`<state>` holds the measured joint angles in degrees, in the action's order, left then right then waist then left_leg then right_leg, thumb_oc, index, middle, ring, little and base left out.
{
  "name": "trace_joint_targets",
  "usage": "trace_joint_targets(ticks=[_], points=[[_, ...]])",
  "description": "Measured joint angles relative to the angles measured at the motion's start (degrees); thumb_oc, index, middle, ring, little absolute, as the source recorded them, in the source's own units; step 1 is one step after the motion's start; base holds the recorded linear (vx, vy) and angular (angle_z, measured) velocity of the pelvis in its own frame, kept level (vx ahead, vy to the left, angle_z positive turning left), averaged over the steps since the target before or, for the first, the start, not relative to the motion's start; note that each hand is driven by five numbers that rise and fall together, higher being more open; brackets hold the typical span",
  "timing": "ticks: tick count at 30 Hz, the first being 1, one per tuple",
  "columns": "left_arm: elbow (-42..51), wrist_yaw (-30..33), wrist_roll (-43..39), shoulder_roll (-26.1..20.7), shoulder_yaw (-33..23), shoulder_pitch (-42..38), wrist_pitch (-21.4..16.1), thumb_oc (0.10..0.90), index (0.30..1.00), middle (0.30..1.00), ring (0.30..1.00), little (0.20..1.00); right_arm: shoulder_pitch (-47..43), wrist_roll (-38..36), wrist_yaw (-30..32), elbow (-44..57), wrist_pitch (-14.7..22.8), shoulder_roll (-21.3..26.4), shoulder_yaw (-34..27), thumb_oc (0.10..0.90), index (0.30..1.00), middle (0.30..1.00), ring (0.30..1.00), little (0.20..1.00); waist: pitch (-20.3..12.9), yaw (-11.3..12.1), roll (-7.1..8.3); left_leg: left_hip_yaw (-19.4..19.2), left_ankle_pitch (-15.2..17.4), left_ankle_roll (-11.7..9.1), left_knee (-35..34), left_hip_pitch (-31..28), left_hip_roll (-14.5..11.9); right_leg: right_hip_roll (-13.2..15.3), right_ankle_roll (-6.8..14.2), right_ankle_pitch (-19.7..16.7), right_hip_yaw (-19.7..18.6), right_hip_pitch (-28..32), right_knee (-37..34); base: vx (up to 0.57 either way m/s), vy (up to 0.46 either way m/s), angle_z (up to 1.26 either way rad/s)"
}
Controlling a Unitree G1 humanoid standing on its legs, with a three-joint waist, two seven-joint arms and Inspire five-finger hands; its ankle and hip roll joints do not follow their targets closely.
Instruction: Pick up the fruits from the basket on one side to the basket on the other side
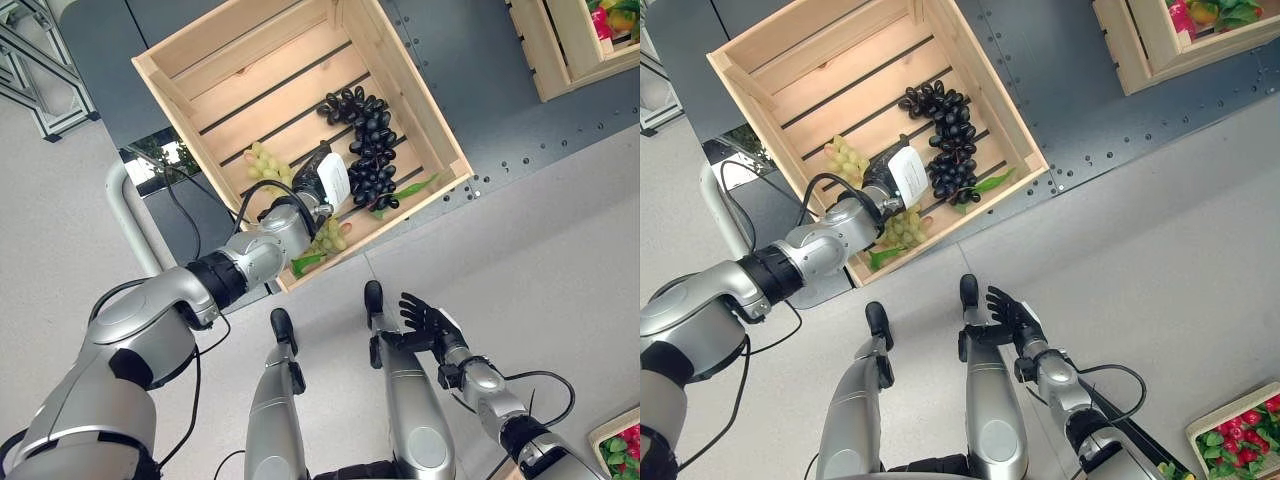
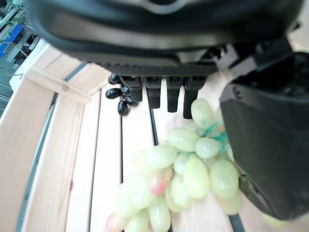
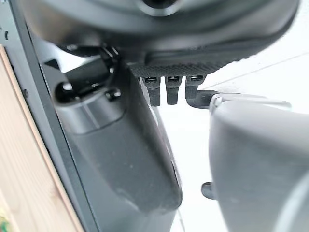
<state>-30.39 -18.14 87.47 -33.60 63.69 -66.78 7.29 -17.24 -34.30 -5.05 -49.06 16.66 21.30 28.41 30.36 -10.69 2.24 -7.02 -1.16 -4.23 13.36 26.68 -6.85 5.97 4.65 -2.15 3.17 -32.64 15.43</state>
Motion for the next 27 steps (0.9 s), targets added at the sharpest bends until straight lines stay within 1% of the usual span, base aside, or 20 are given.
trace_joint_targets(ticks=[6, 9, 11, 12, 14, 15, 16, 17, 18, 19, 20, 21, 22, 23, 24, 25, 27], points=[[-3.01, 0.58, -0.08, -0.77, 0.01, 0.26, 0.15, 0.4, 0.3, 0.3, 0.3, 0.3, 0.17, -0.01, 0.0, -0.16, 0.17, -0.02, 0.01, 0.8, 0.9, 0.9, 0.9, 0.9, 0.0, 0.01, 0.0, 0.01, -0.05, -0.05, 0.01, -0.15, 0.0, 0.0, 0.0, -0.05, 0.06, 0.12, 0.07, 0.0, 0.0, 0.0], [-4.8, 4.47, -0.72, -1.47, 0.01, 0.75, 1.39, 0.4, 0.3, 0.3, 0.3, 0.3, 0.2, -0.01, 0.0, -0.16, 0.34, -0.02, 0.0, 0.8, 0.9, 0.9, 0.9, 0.9, 0.0, 0.08, 0.0, 0.05, -0.05, -0.06, 0.01, -0.36, 0.01, 0.01, -0.02, -0.05, 0.04, 0.33, 0.27, 0.0, 0.0, 0.0], [-7.65, 11.76, -4.14, -1.73, -0.08, 1.13, 1.95, 0.4, 0.3, 0.3, 0.3, 0.3, 0.25, 0.0, 0.01, -0.17, 0.95, -0.06, -0.01, 0.8, 0.9, 0.9, 0.9, 0.9, 0.0, 0.29, 0.01, 0.07, -0.05, -0.07, 0.01, -0.82, 0.03, 0.02, -0.05, -0.02, 0.04, 0.66, 0.57, 0.0, 0.0, 0.0], [-8.3, 13.35, -5.19, -1.84, -0.08, 1.29, 1.95, 0.4, 0.3, 0.3, 0.3, 0.3, 0.26, 0.0, 0.02, -0.2, 1.12, -0.06, -0.01, 0.8, 0.9, 0.9, 0.9, 0.9, 0.0, 0.33, 0.01, 0.08, -0.05, -0.06, 0.01, -1.01, 0.02, 0.02, -0.07, -0.01, 0.05, 0.87, 0.57, 0.0, 0.0, 0.0], [-11.63, 21.31, -10.19, -2.04, -0.11, 2.19, 1.95, 0.4, 0.3, 0.3, 0.3, 0.3, 0.32, -0.01, 0.09, -0.28, 1.76, -0.04, -0.06, 0.8, 0.9, 0.9, 0.9, 0.9, -0.01, 0.39, 0.02, 0.11, -0.05, -0.06, -0.13, -2.12, 0.02, 0.02, -0.11, 0.05, 0.08, 1.97, 0.54, 0.0, 0.0, 0.0], [-12.51, 23.52, -11.56, -2.11, -0.12, 2.47, 1.95, 0.4, 0.3, 0.3, 0.3, 0.3, 0.35, -0.01, 0.11, -0.33, 2.01, -0.04, -0.06, 0.8, 0.9, 0.9, 0.9, 0.9, -0.01, 0.45, 0.02, 0.16, -0.05, -0.06, -0.13, -2.36, 0.02, 0.01, -0.11, 0.06, 0.1, 2.23, 0.51, 0.0, 0.0, 0.0], [-14.39, 29.21, -14.85, -2.37, -0.97, 3.68, 1.93, 0.4, 0.3, 0.3, 0.3, 0.3, 0.41, -0.02, 0.16, -0.3, 2.6, -0.03, -0.1, 0.8, 0.9, 0.9, 0.9, 0.9, -0.01, 0.45, 0.03, 0.19, -0.05, -0.06, -0.13, -2.88, 0.02, 0.01, -0.12, 0.06, 0.09, 2.83, 0.46, 0.0, 0.0, 0.0], [-15.13, 31.57, -16.58, -2.49, -1.52, 4.32, 1.93, 0.4, 0.3, 0.3, 0.3, 0.3, 0.49, -0.03, 0.33, -0.3, 2.86, -0.02, -0.15, 0.8, 0.9, 0.9, 0.9, 0.9, -0.01, 0.46, 0.03, 0.19, -0.05, -0.06, -0.14, -3.15, 0.02, 0.0, -0.13, 0.09, 0.1, 3.14, 0.37, 0.0, 0.0, 0.0], [-15.69, 35.38, -19.17, -3.07, -1.66, 5.04, 1.92, 0.4, 0.3, 0.3, 0.3, 0.3, 0.76, -0.04, 1.11, -0.22, 3.23, -0.01, -0.22, 0.8, 0.9, 0.9, 0.9, 0.9, -0.01, 0.62, 0.02, 0.25, -0.06, -0.07, -0.21, -3.55, -0.01, -0.03, -0.14, 0.08, 0.17, 3.59, 0.15, 0.0, 0.0, 0.0], [-16.07, 38.74, -20.61, -3.53, -2.95, 6.07, 1.5, 0.4, 0.3, 0.3, 0.3, 0.3, 0.93, -0.02, 1.45, -0.01, 3.25, 0.03, -0.33, 0.8, 0.9, 0.9, 0.9, 0.9, -0.02, 0.7, 0.03, 0.28, -0.14, -0.19, -0.41, -3.91, 0.0, -0.04, -0.13, 0.06, 0.2, 3.87, 0.05, 0.0, 0.0, 0.0], [-16.18, 43.42, -22.65, -4.21, -5.09, 7.95, 1.03, 0.4, 0.3, 0.3, 0.3, 0.3, 1.61, -0.03, 1.84, 0.45, 3.39, 0.12, -0.73, 0.8, 0.9, 0.9, 0.9, 0.9, -0.02, 0.75, 0.03, 0.31, -0.31, -0.39, -0.86, -4.66, 0.0, -0.06, -0.08, 0.02, 0.29, 4.63, -0.28, 0.0, 0.0, 0.0], [-16.12, 45.6, -23.29, -4.58, -6.01, 8.75, 0.66, 0.4, 0.3, 0.3, 0.3, 0.3, 2.07, -0.03, 1.99, 0.61, 3.58, 0.25, -0.87, 0.8, 0.9, 0.9, 0.9, 0.9, -0.02, 0.81, 0.03, 0.4, -0.36, -0.45, -1.11, -5.1, 0.0, -0.07, -0.09, 0.03, 0.36, 5.04, -0.34, 0.0, 0.0, 0.0], [-15.69, 50.02, -24.78, -5.13, -8.31, 10.39, 0.12, 0.4, 0.3, 0.3, 0.3, 0.3, 3.18, -0.03, 2.76, 1.84, 3.61, 0.72, -1.01, 0.8, 0.9, 0.9, 0.9, 0.9, -0.02, 1.19, 0.03, 0.41, -0.4, -0.52, -1.48, -5.81, -0.01, -0.1, -0.13, 0.07, 0.38, 5.56, -0.47, 0.0, 0.0, 0.0], [-15.59, 52.51, -25.52, -5.52, -9.52, 11.11, -0.48, 0.4, 0.3, 0.3, 0.3, 0.3, 3.7, -0.01, 3.16, 2.57, 3.62, 0.94, -1.1, 0.8, 0.9, 0.9, 0.9, 0.9, -0.01, 1.48, 0.02, 0.4, -0.49, -0.62, -1.78, -6.17, -0.01, -0.11, -0.13, 0.05, 0.45, 5.84, -0.63, 0.0, 0.0, 0.0], [-15.45, 56.31, -26.25, -5.94, -11.73, 12.37, -1.5, 0.4, 0.3, 0.3, 0.3, 0.3, 4.79, 0.01, 3.92, 3.96, 3.62, 1.12, -1.38, 0.8, 0.9, 0.9, 0.9, 0.9, -0.01, 1.8, 0.02, 0.48, -0.61, -0.69, -2.19, -6.89, -0.06, -0.22, -0.13, 0.04, 0.57, 6.61, -0.94, 0.0, 0.0, 0.0], [-14.83, 57.72, -26.82, -6.2, -13.05, 13.22, -2.02, 0.4, 0.3, 0.3, 0.3, 0.3, 5.41, 0.01, 4.24, 4.87, 3.62, 1.18, -1.65, 0.8, 0.9, 0.9, 0.9, 0.9, -0.01, 1.99, 0.02, 0.48, -0.62, -0.71, -2.41, -7.29, -0.11, -0.28, -0.13, 0.03, 0.62, 6.98, -1.23, 0.0, 0.0, 0.0], [-10.29, 62.33, -27.61, -7.59, -18.85, 18.08, -3.18, 0.4, 0.3, 0.3, 0.3, 0.3, 8.21, 0.09, 5.42, 9.03, 3.63, 1.17, -3.36, 0.8, 0.9, 0.9, 0.9, 0.9, 0.0, 2.42, -0.01, 0.5, -0.84, -0.83, -3.9, -9.54, -0.17, -0.44, -0.14, 0.0, 0.81, 9.12, -2.33, 0.0, -0.002, 0.02]])
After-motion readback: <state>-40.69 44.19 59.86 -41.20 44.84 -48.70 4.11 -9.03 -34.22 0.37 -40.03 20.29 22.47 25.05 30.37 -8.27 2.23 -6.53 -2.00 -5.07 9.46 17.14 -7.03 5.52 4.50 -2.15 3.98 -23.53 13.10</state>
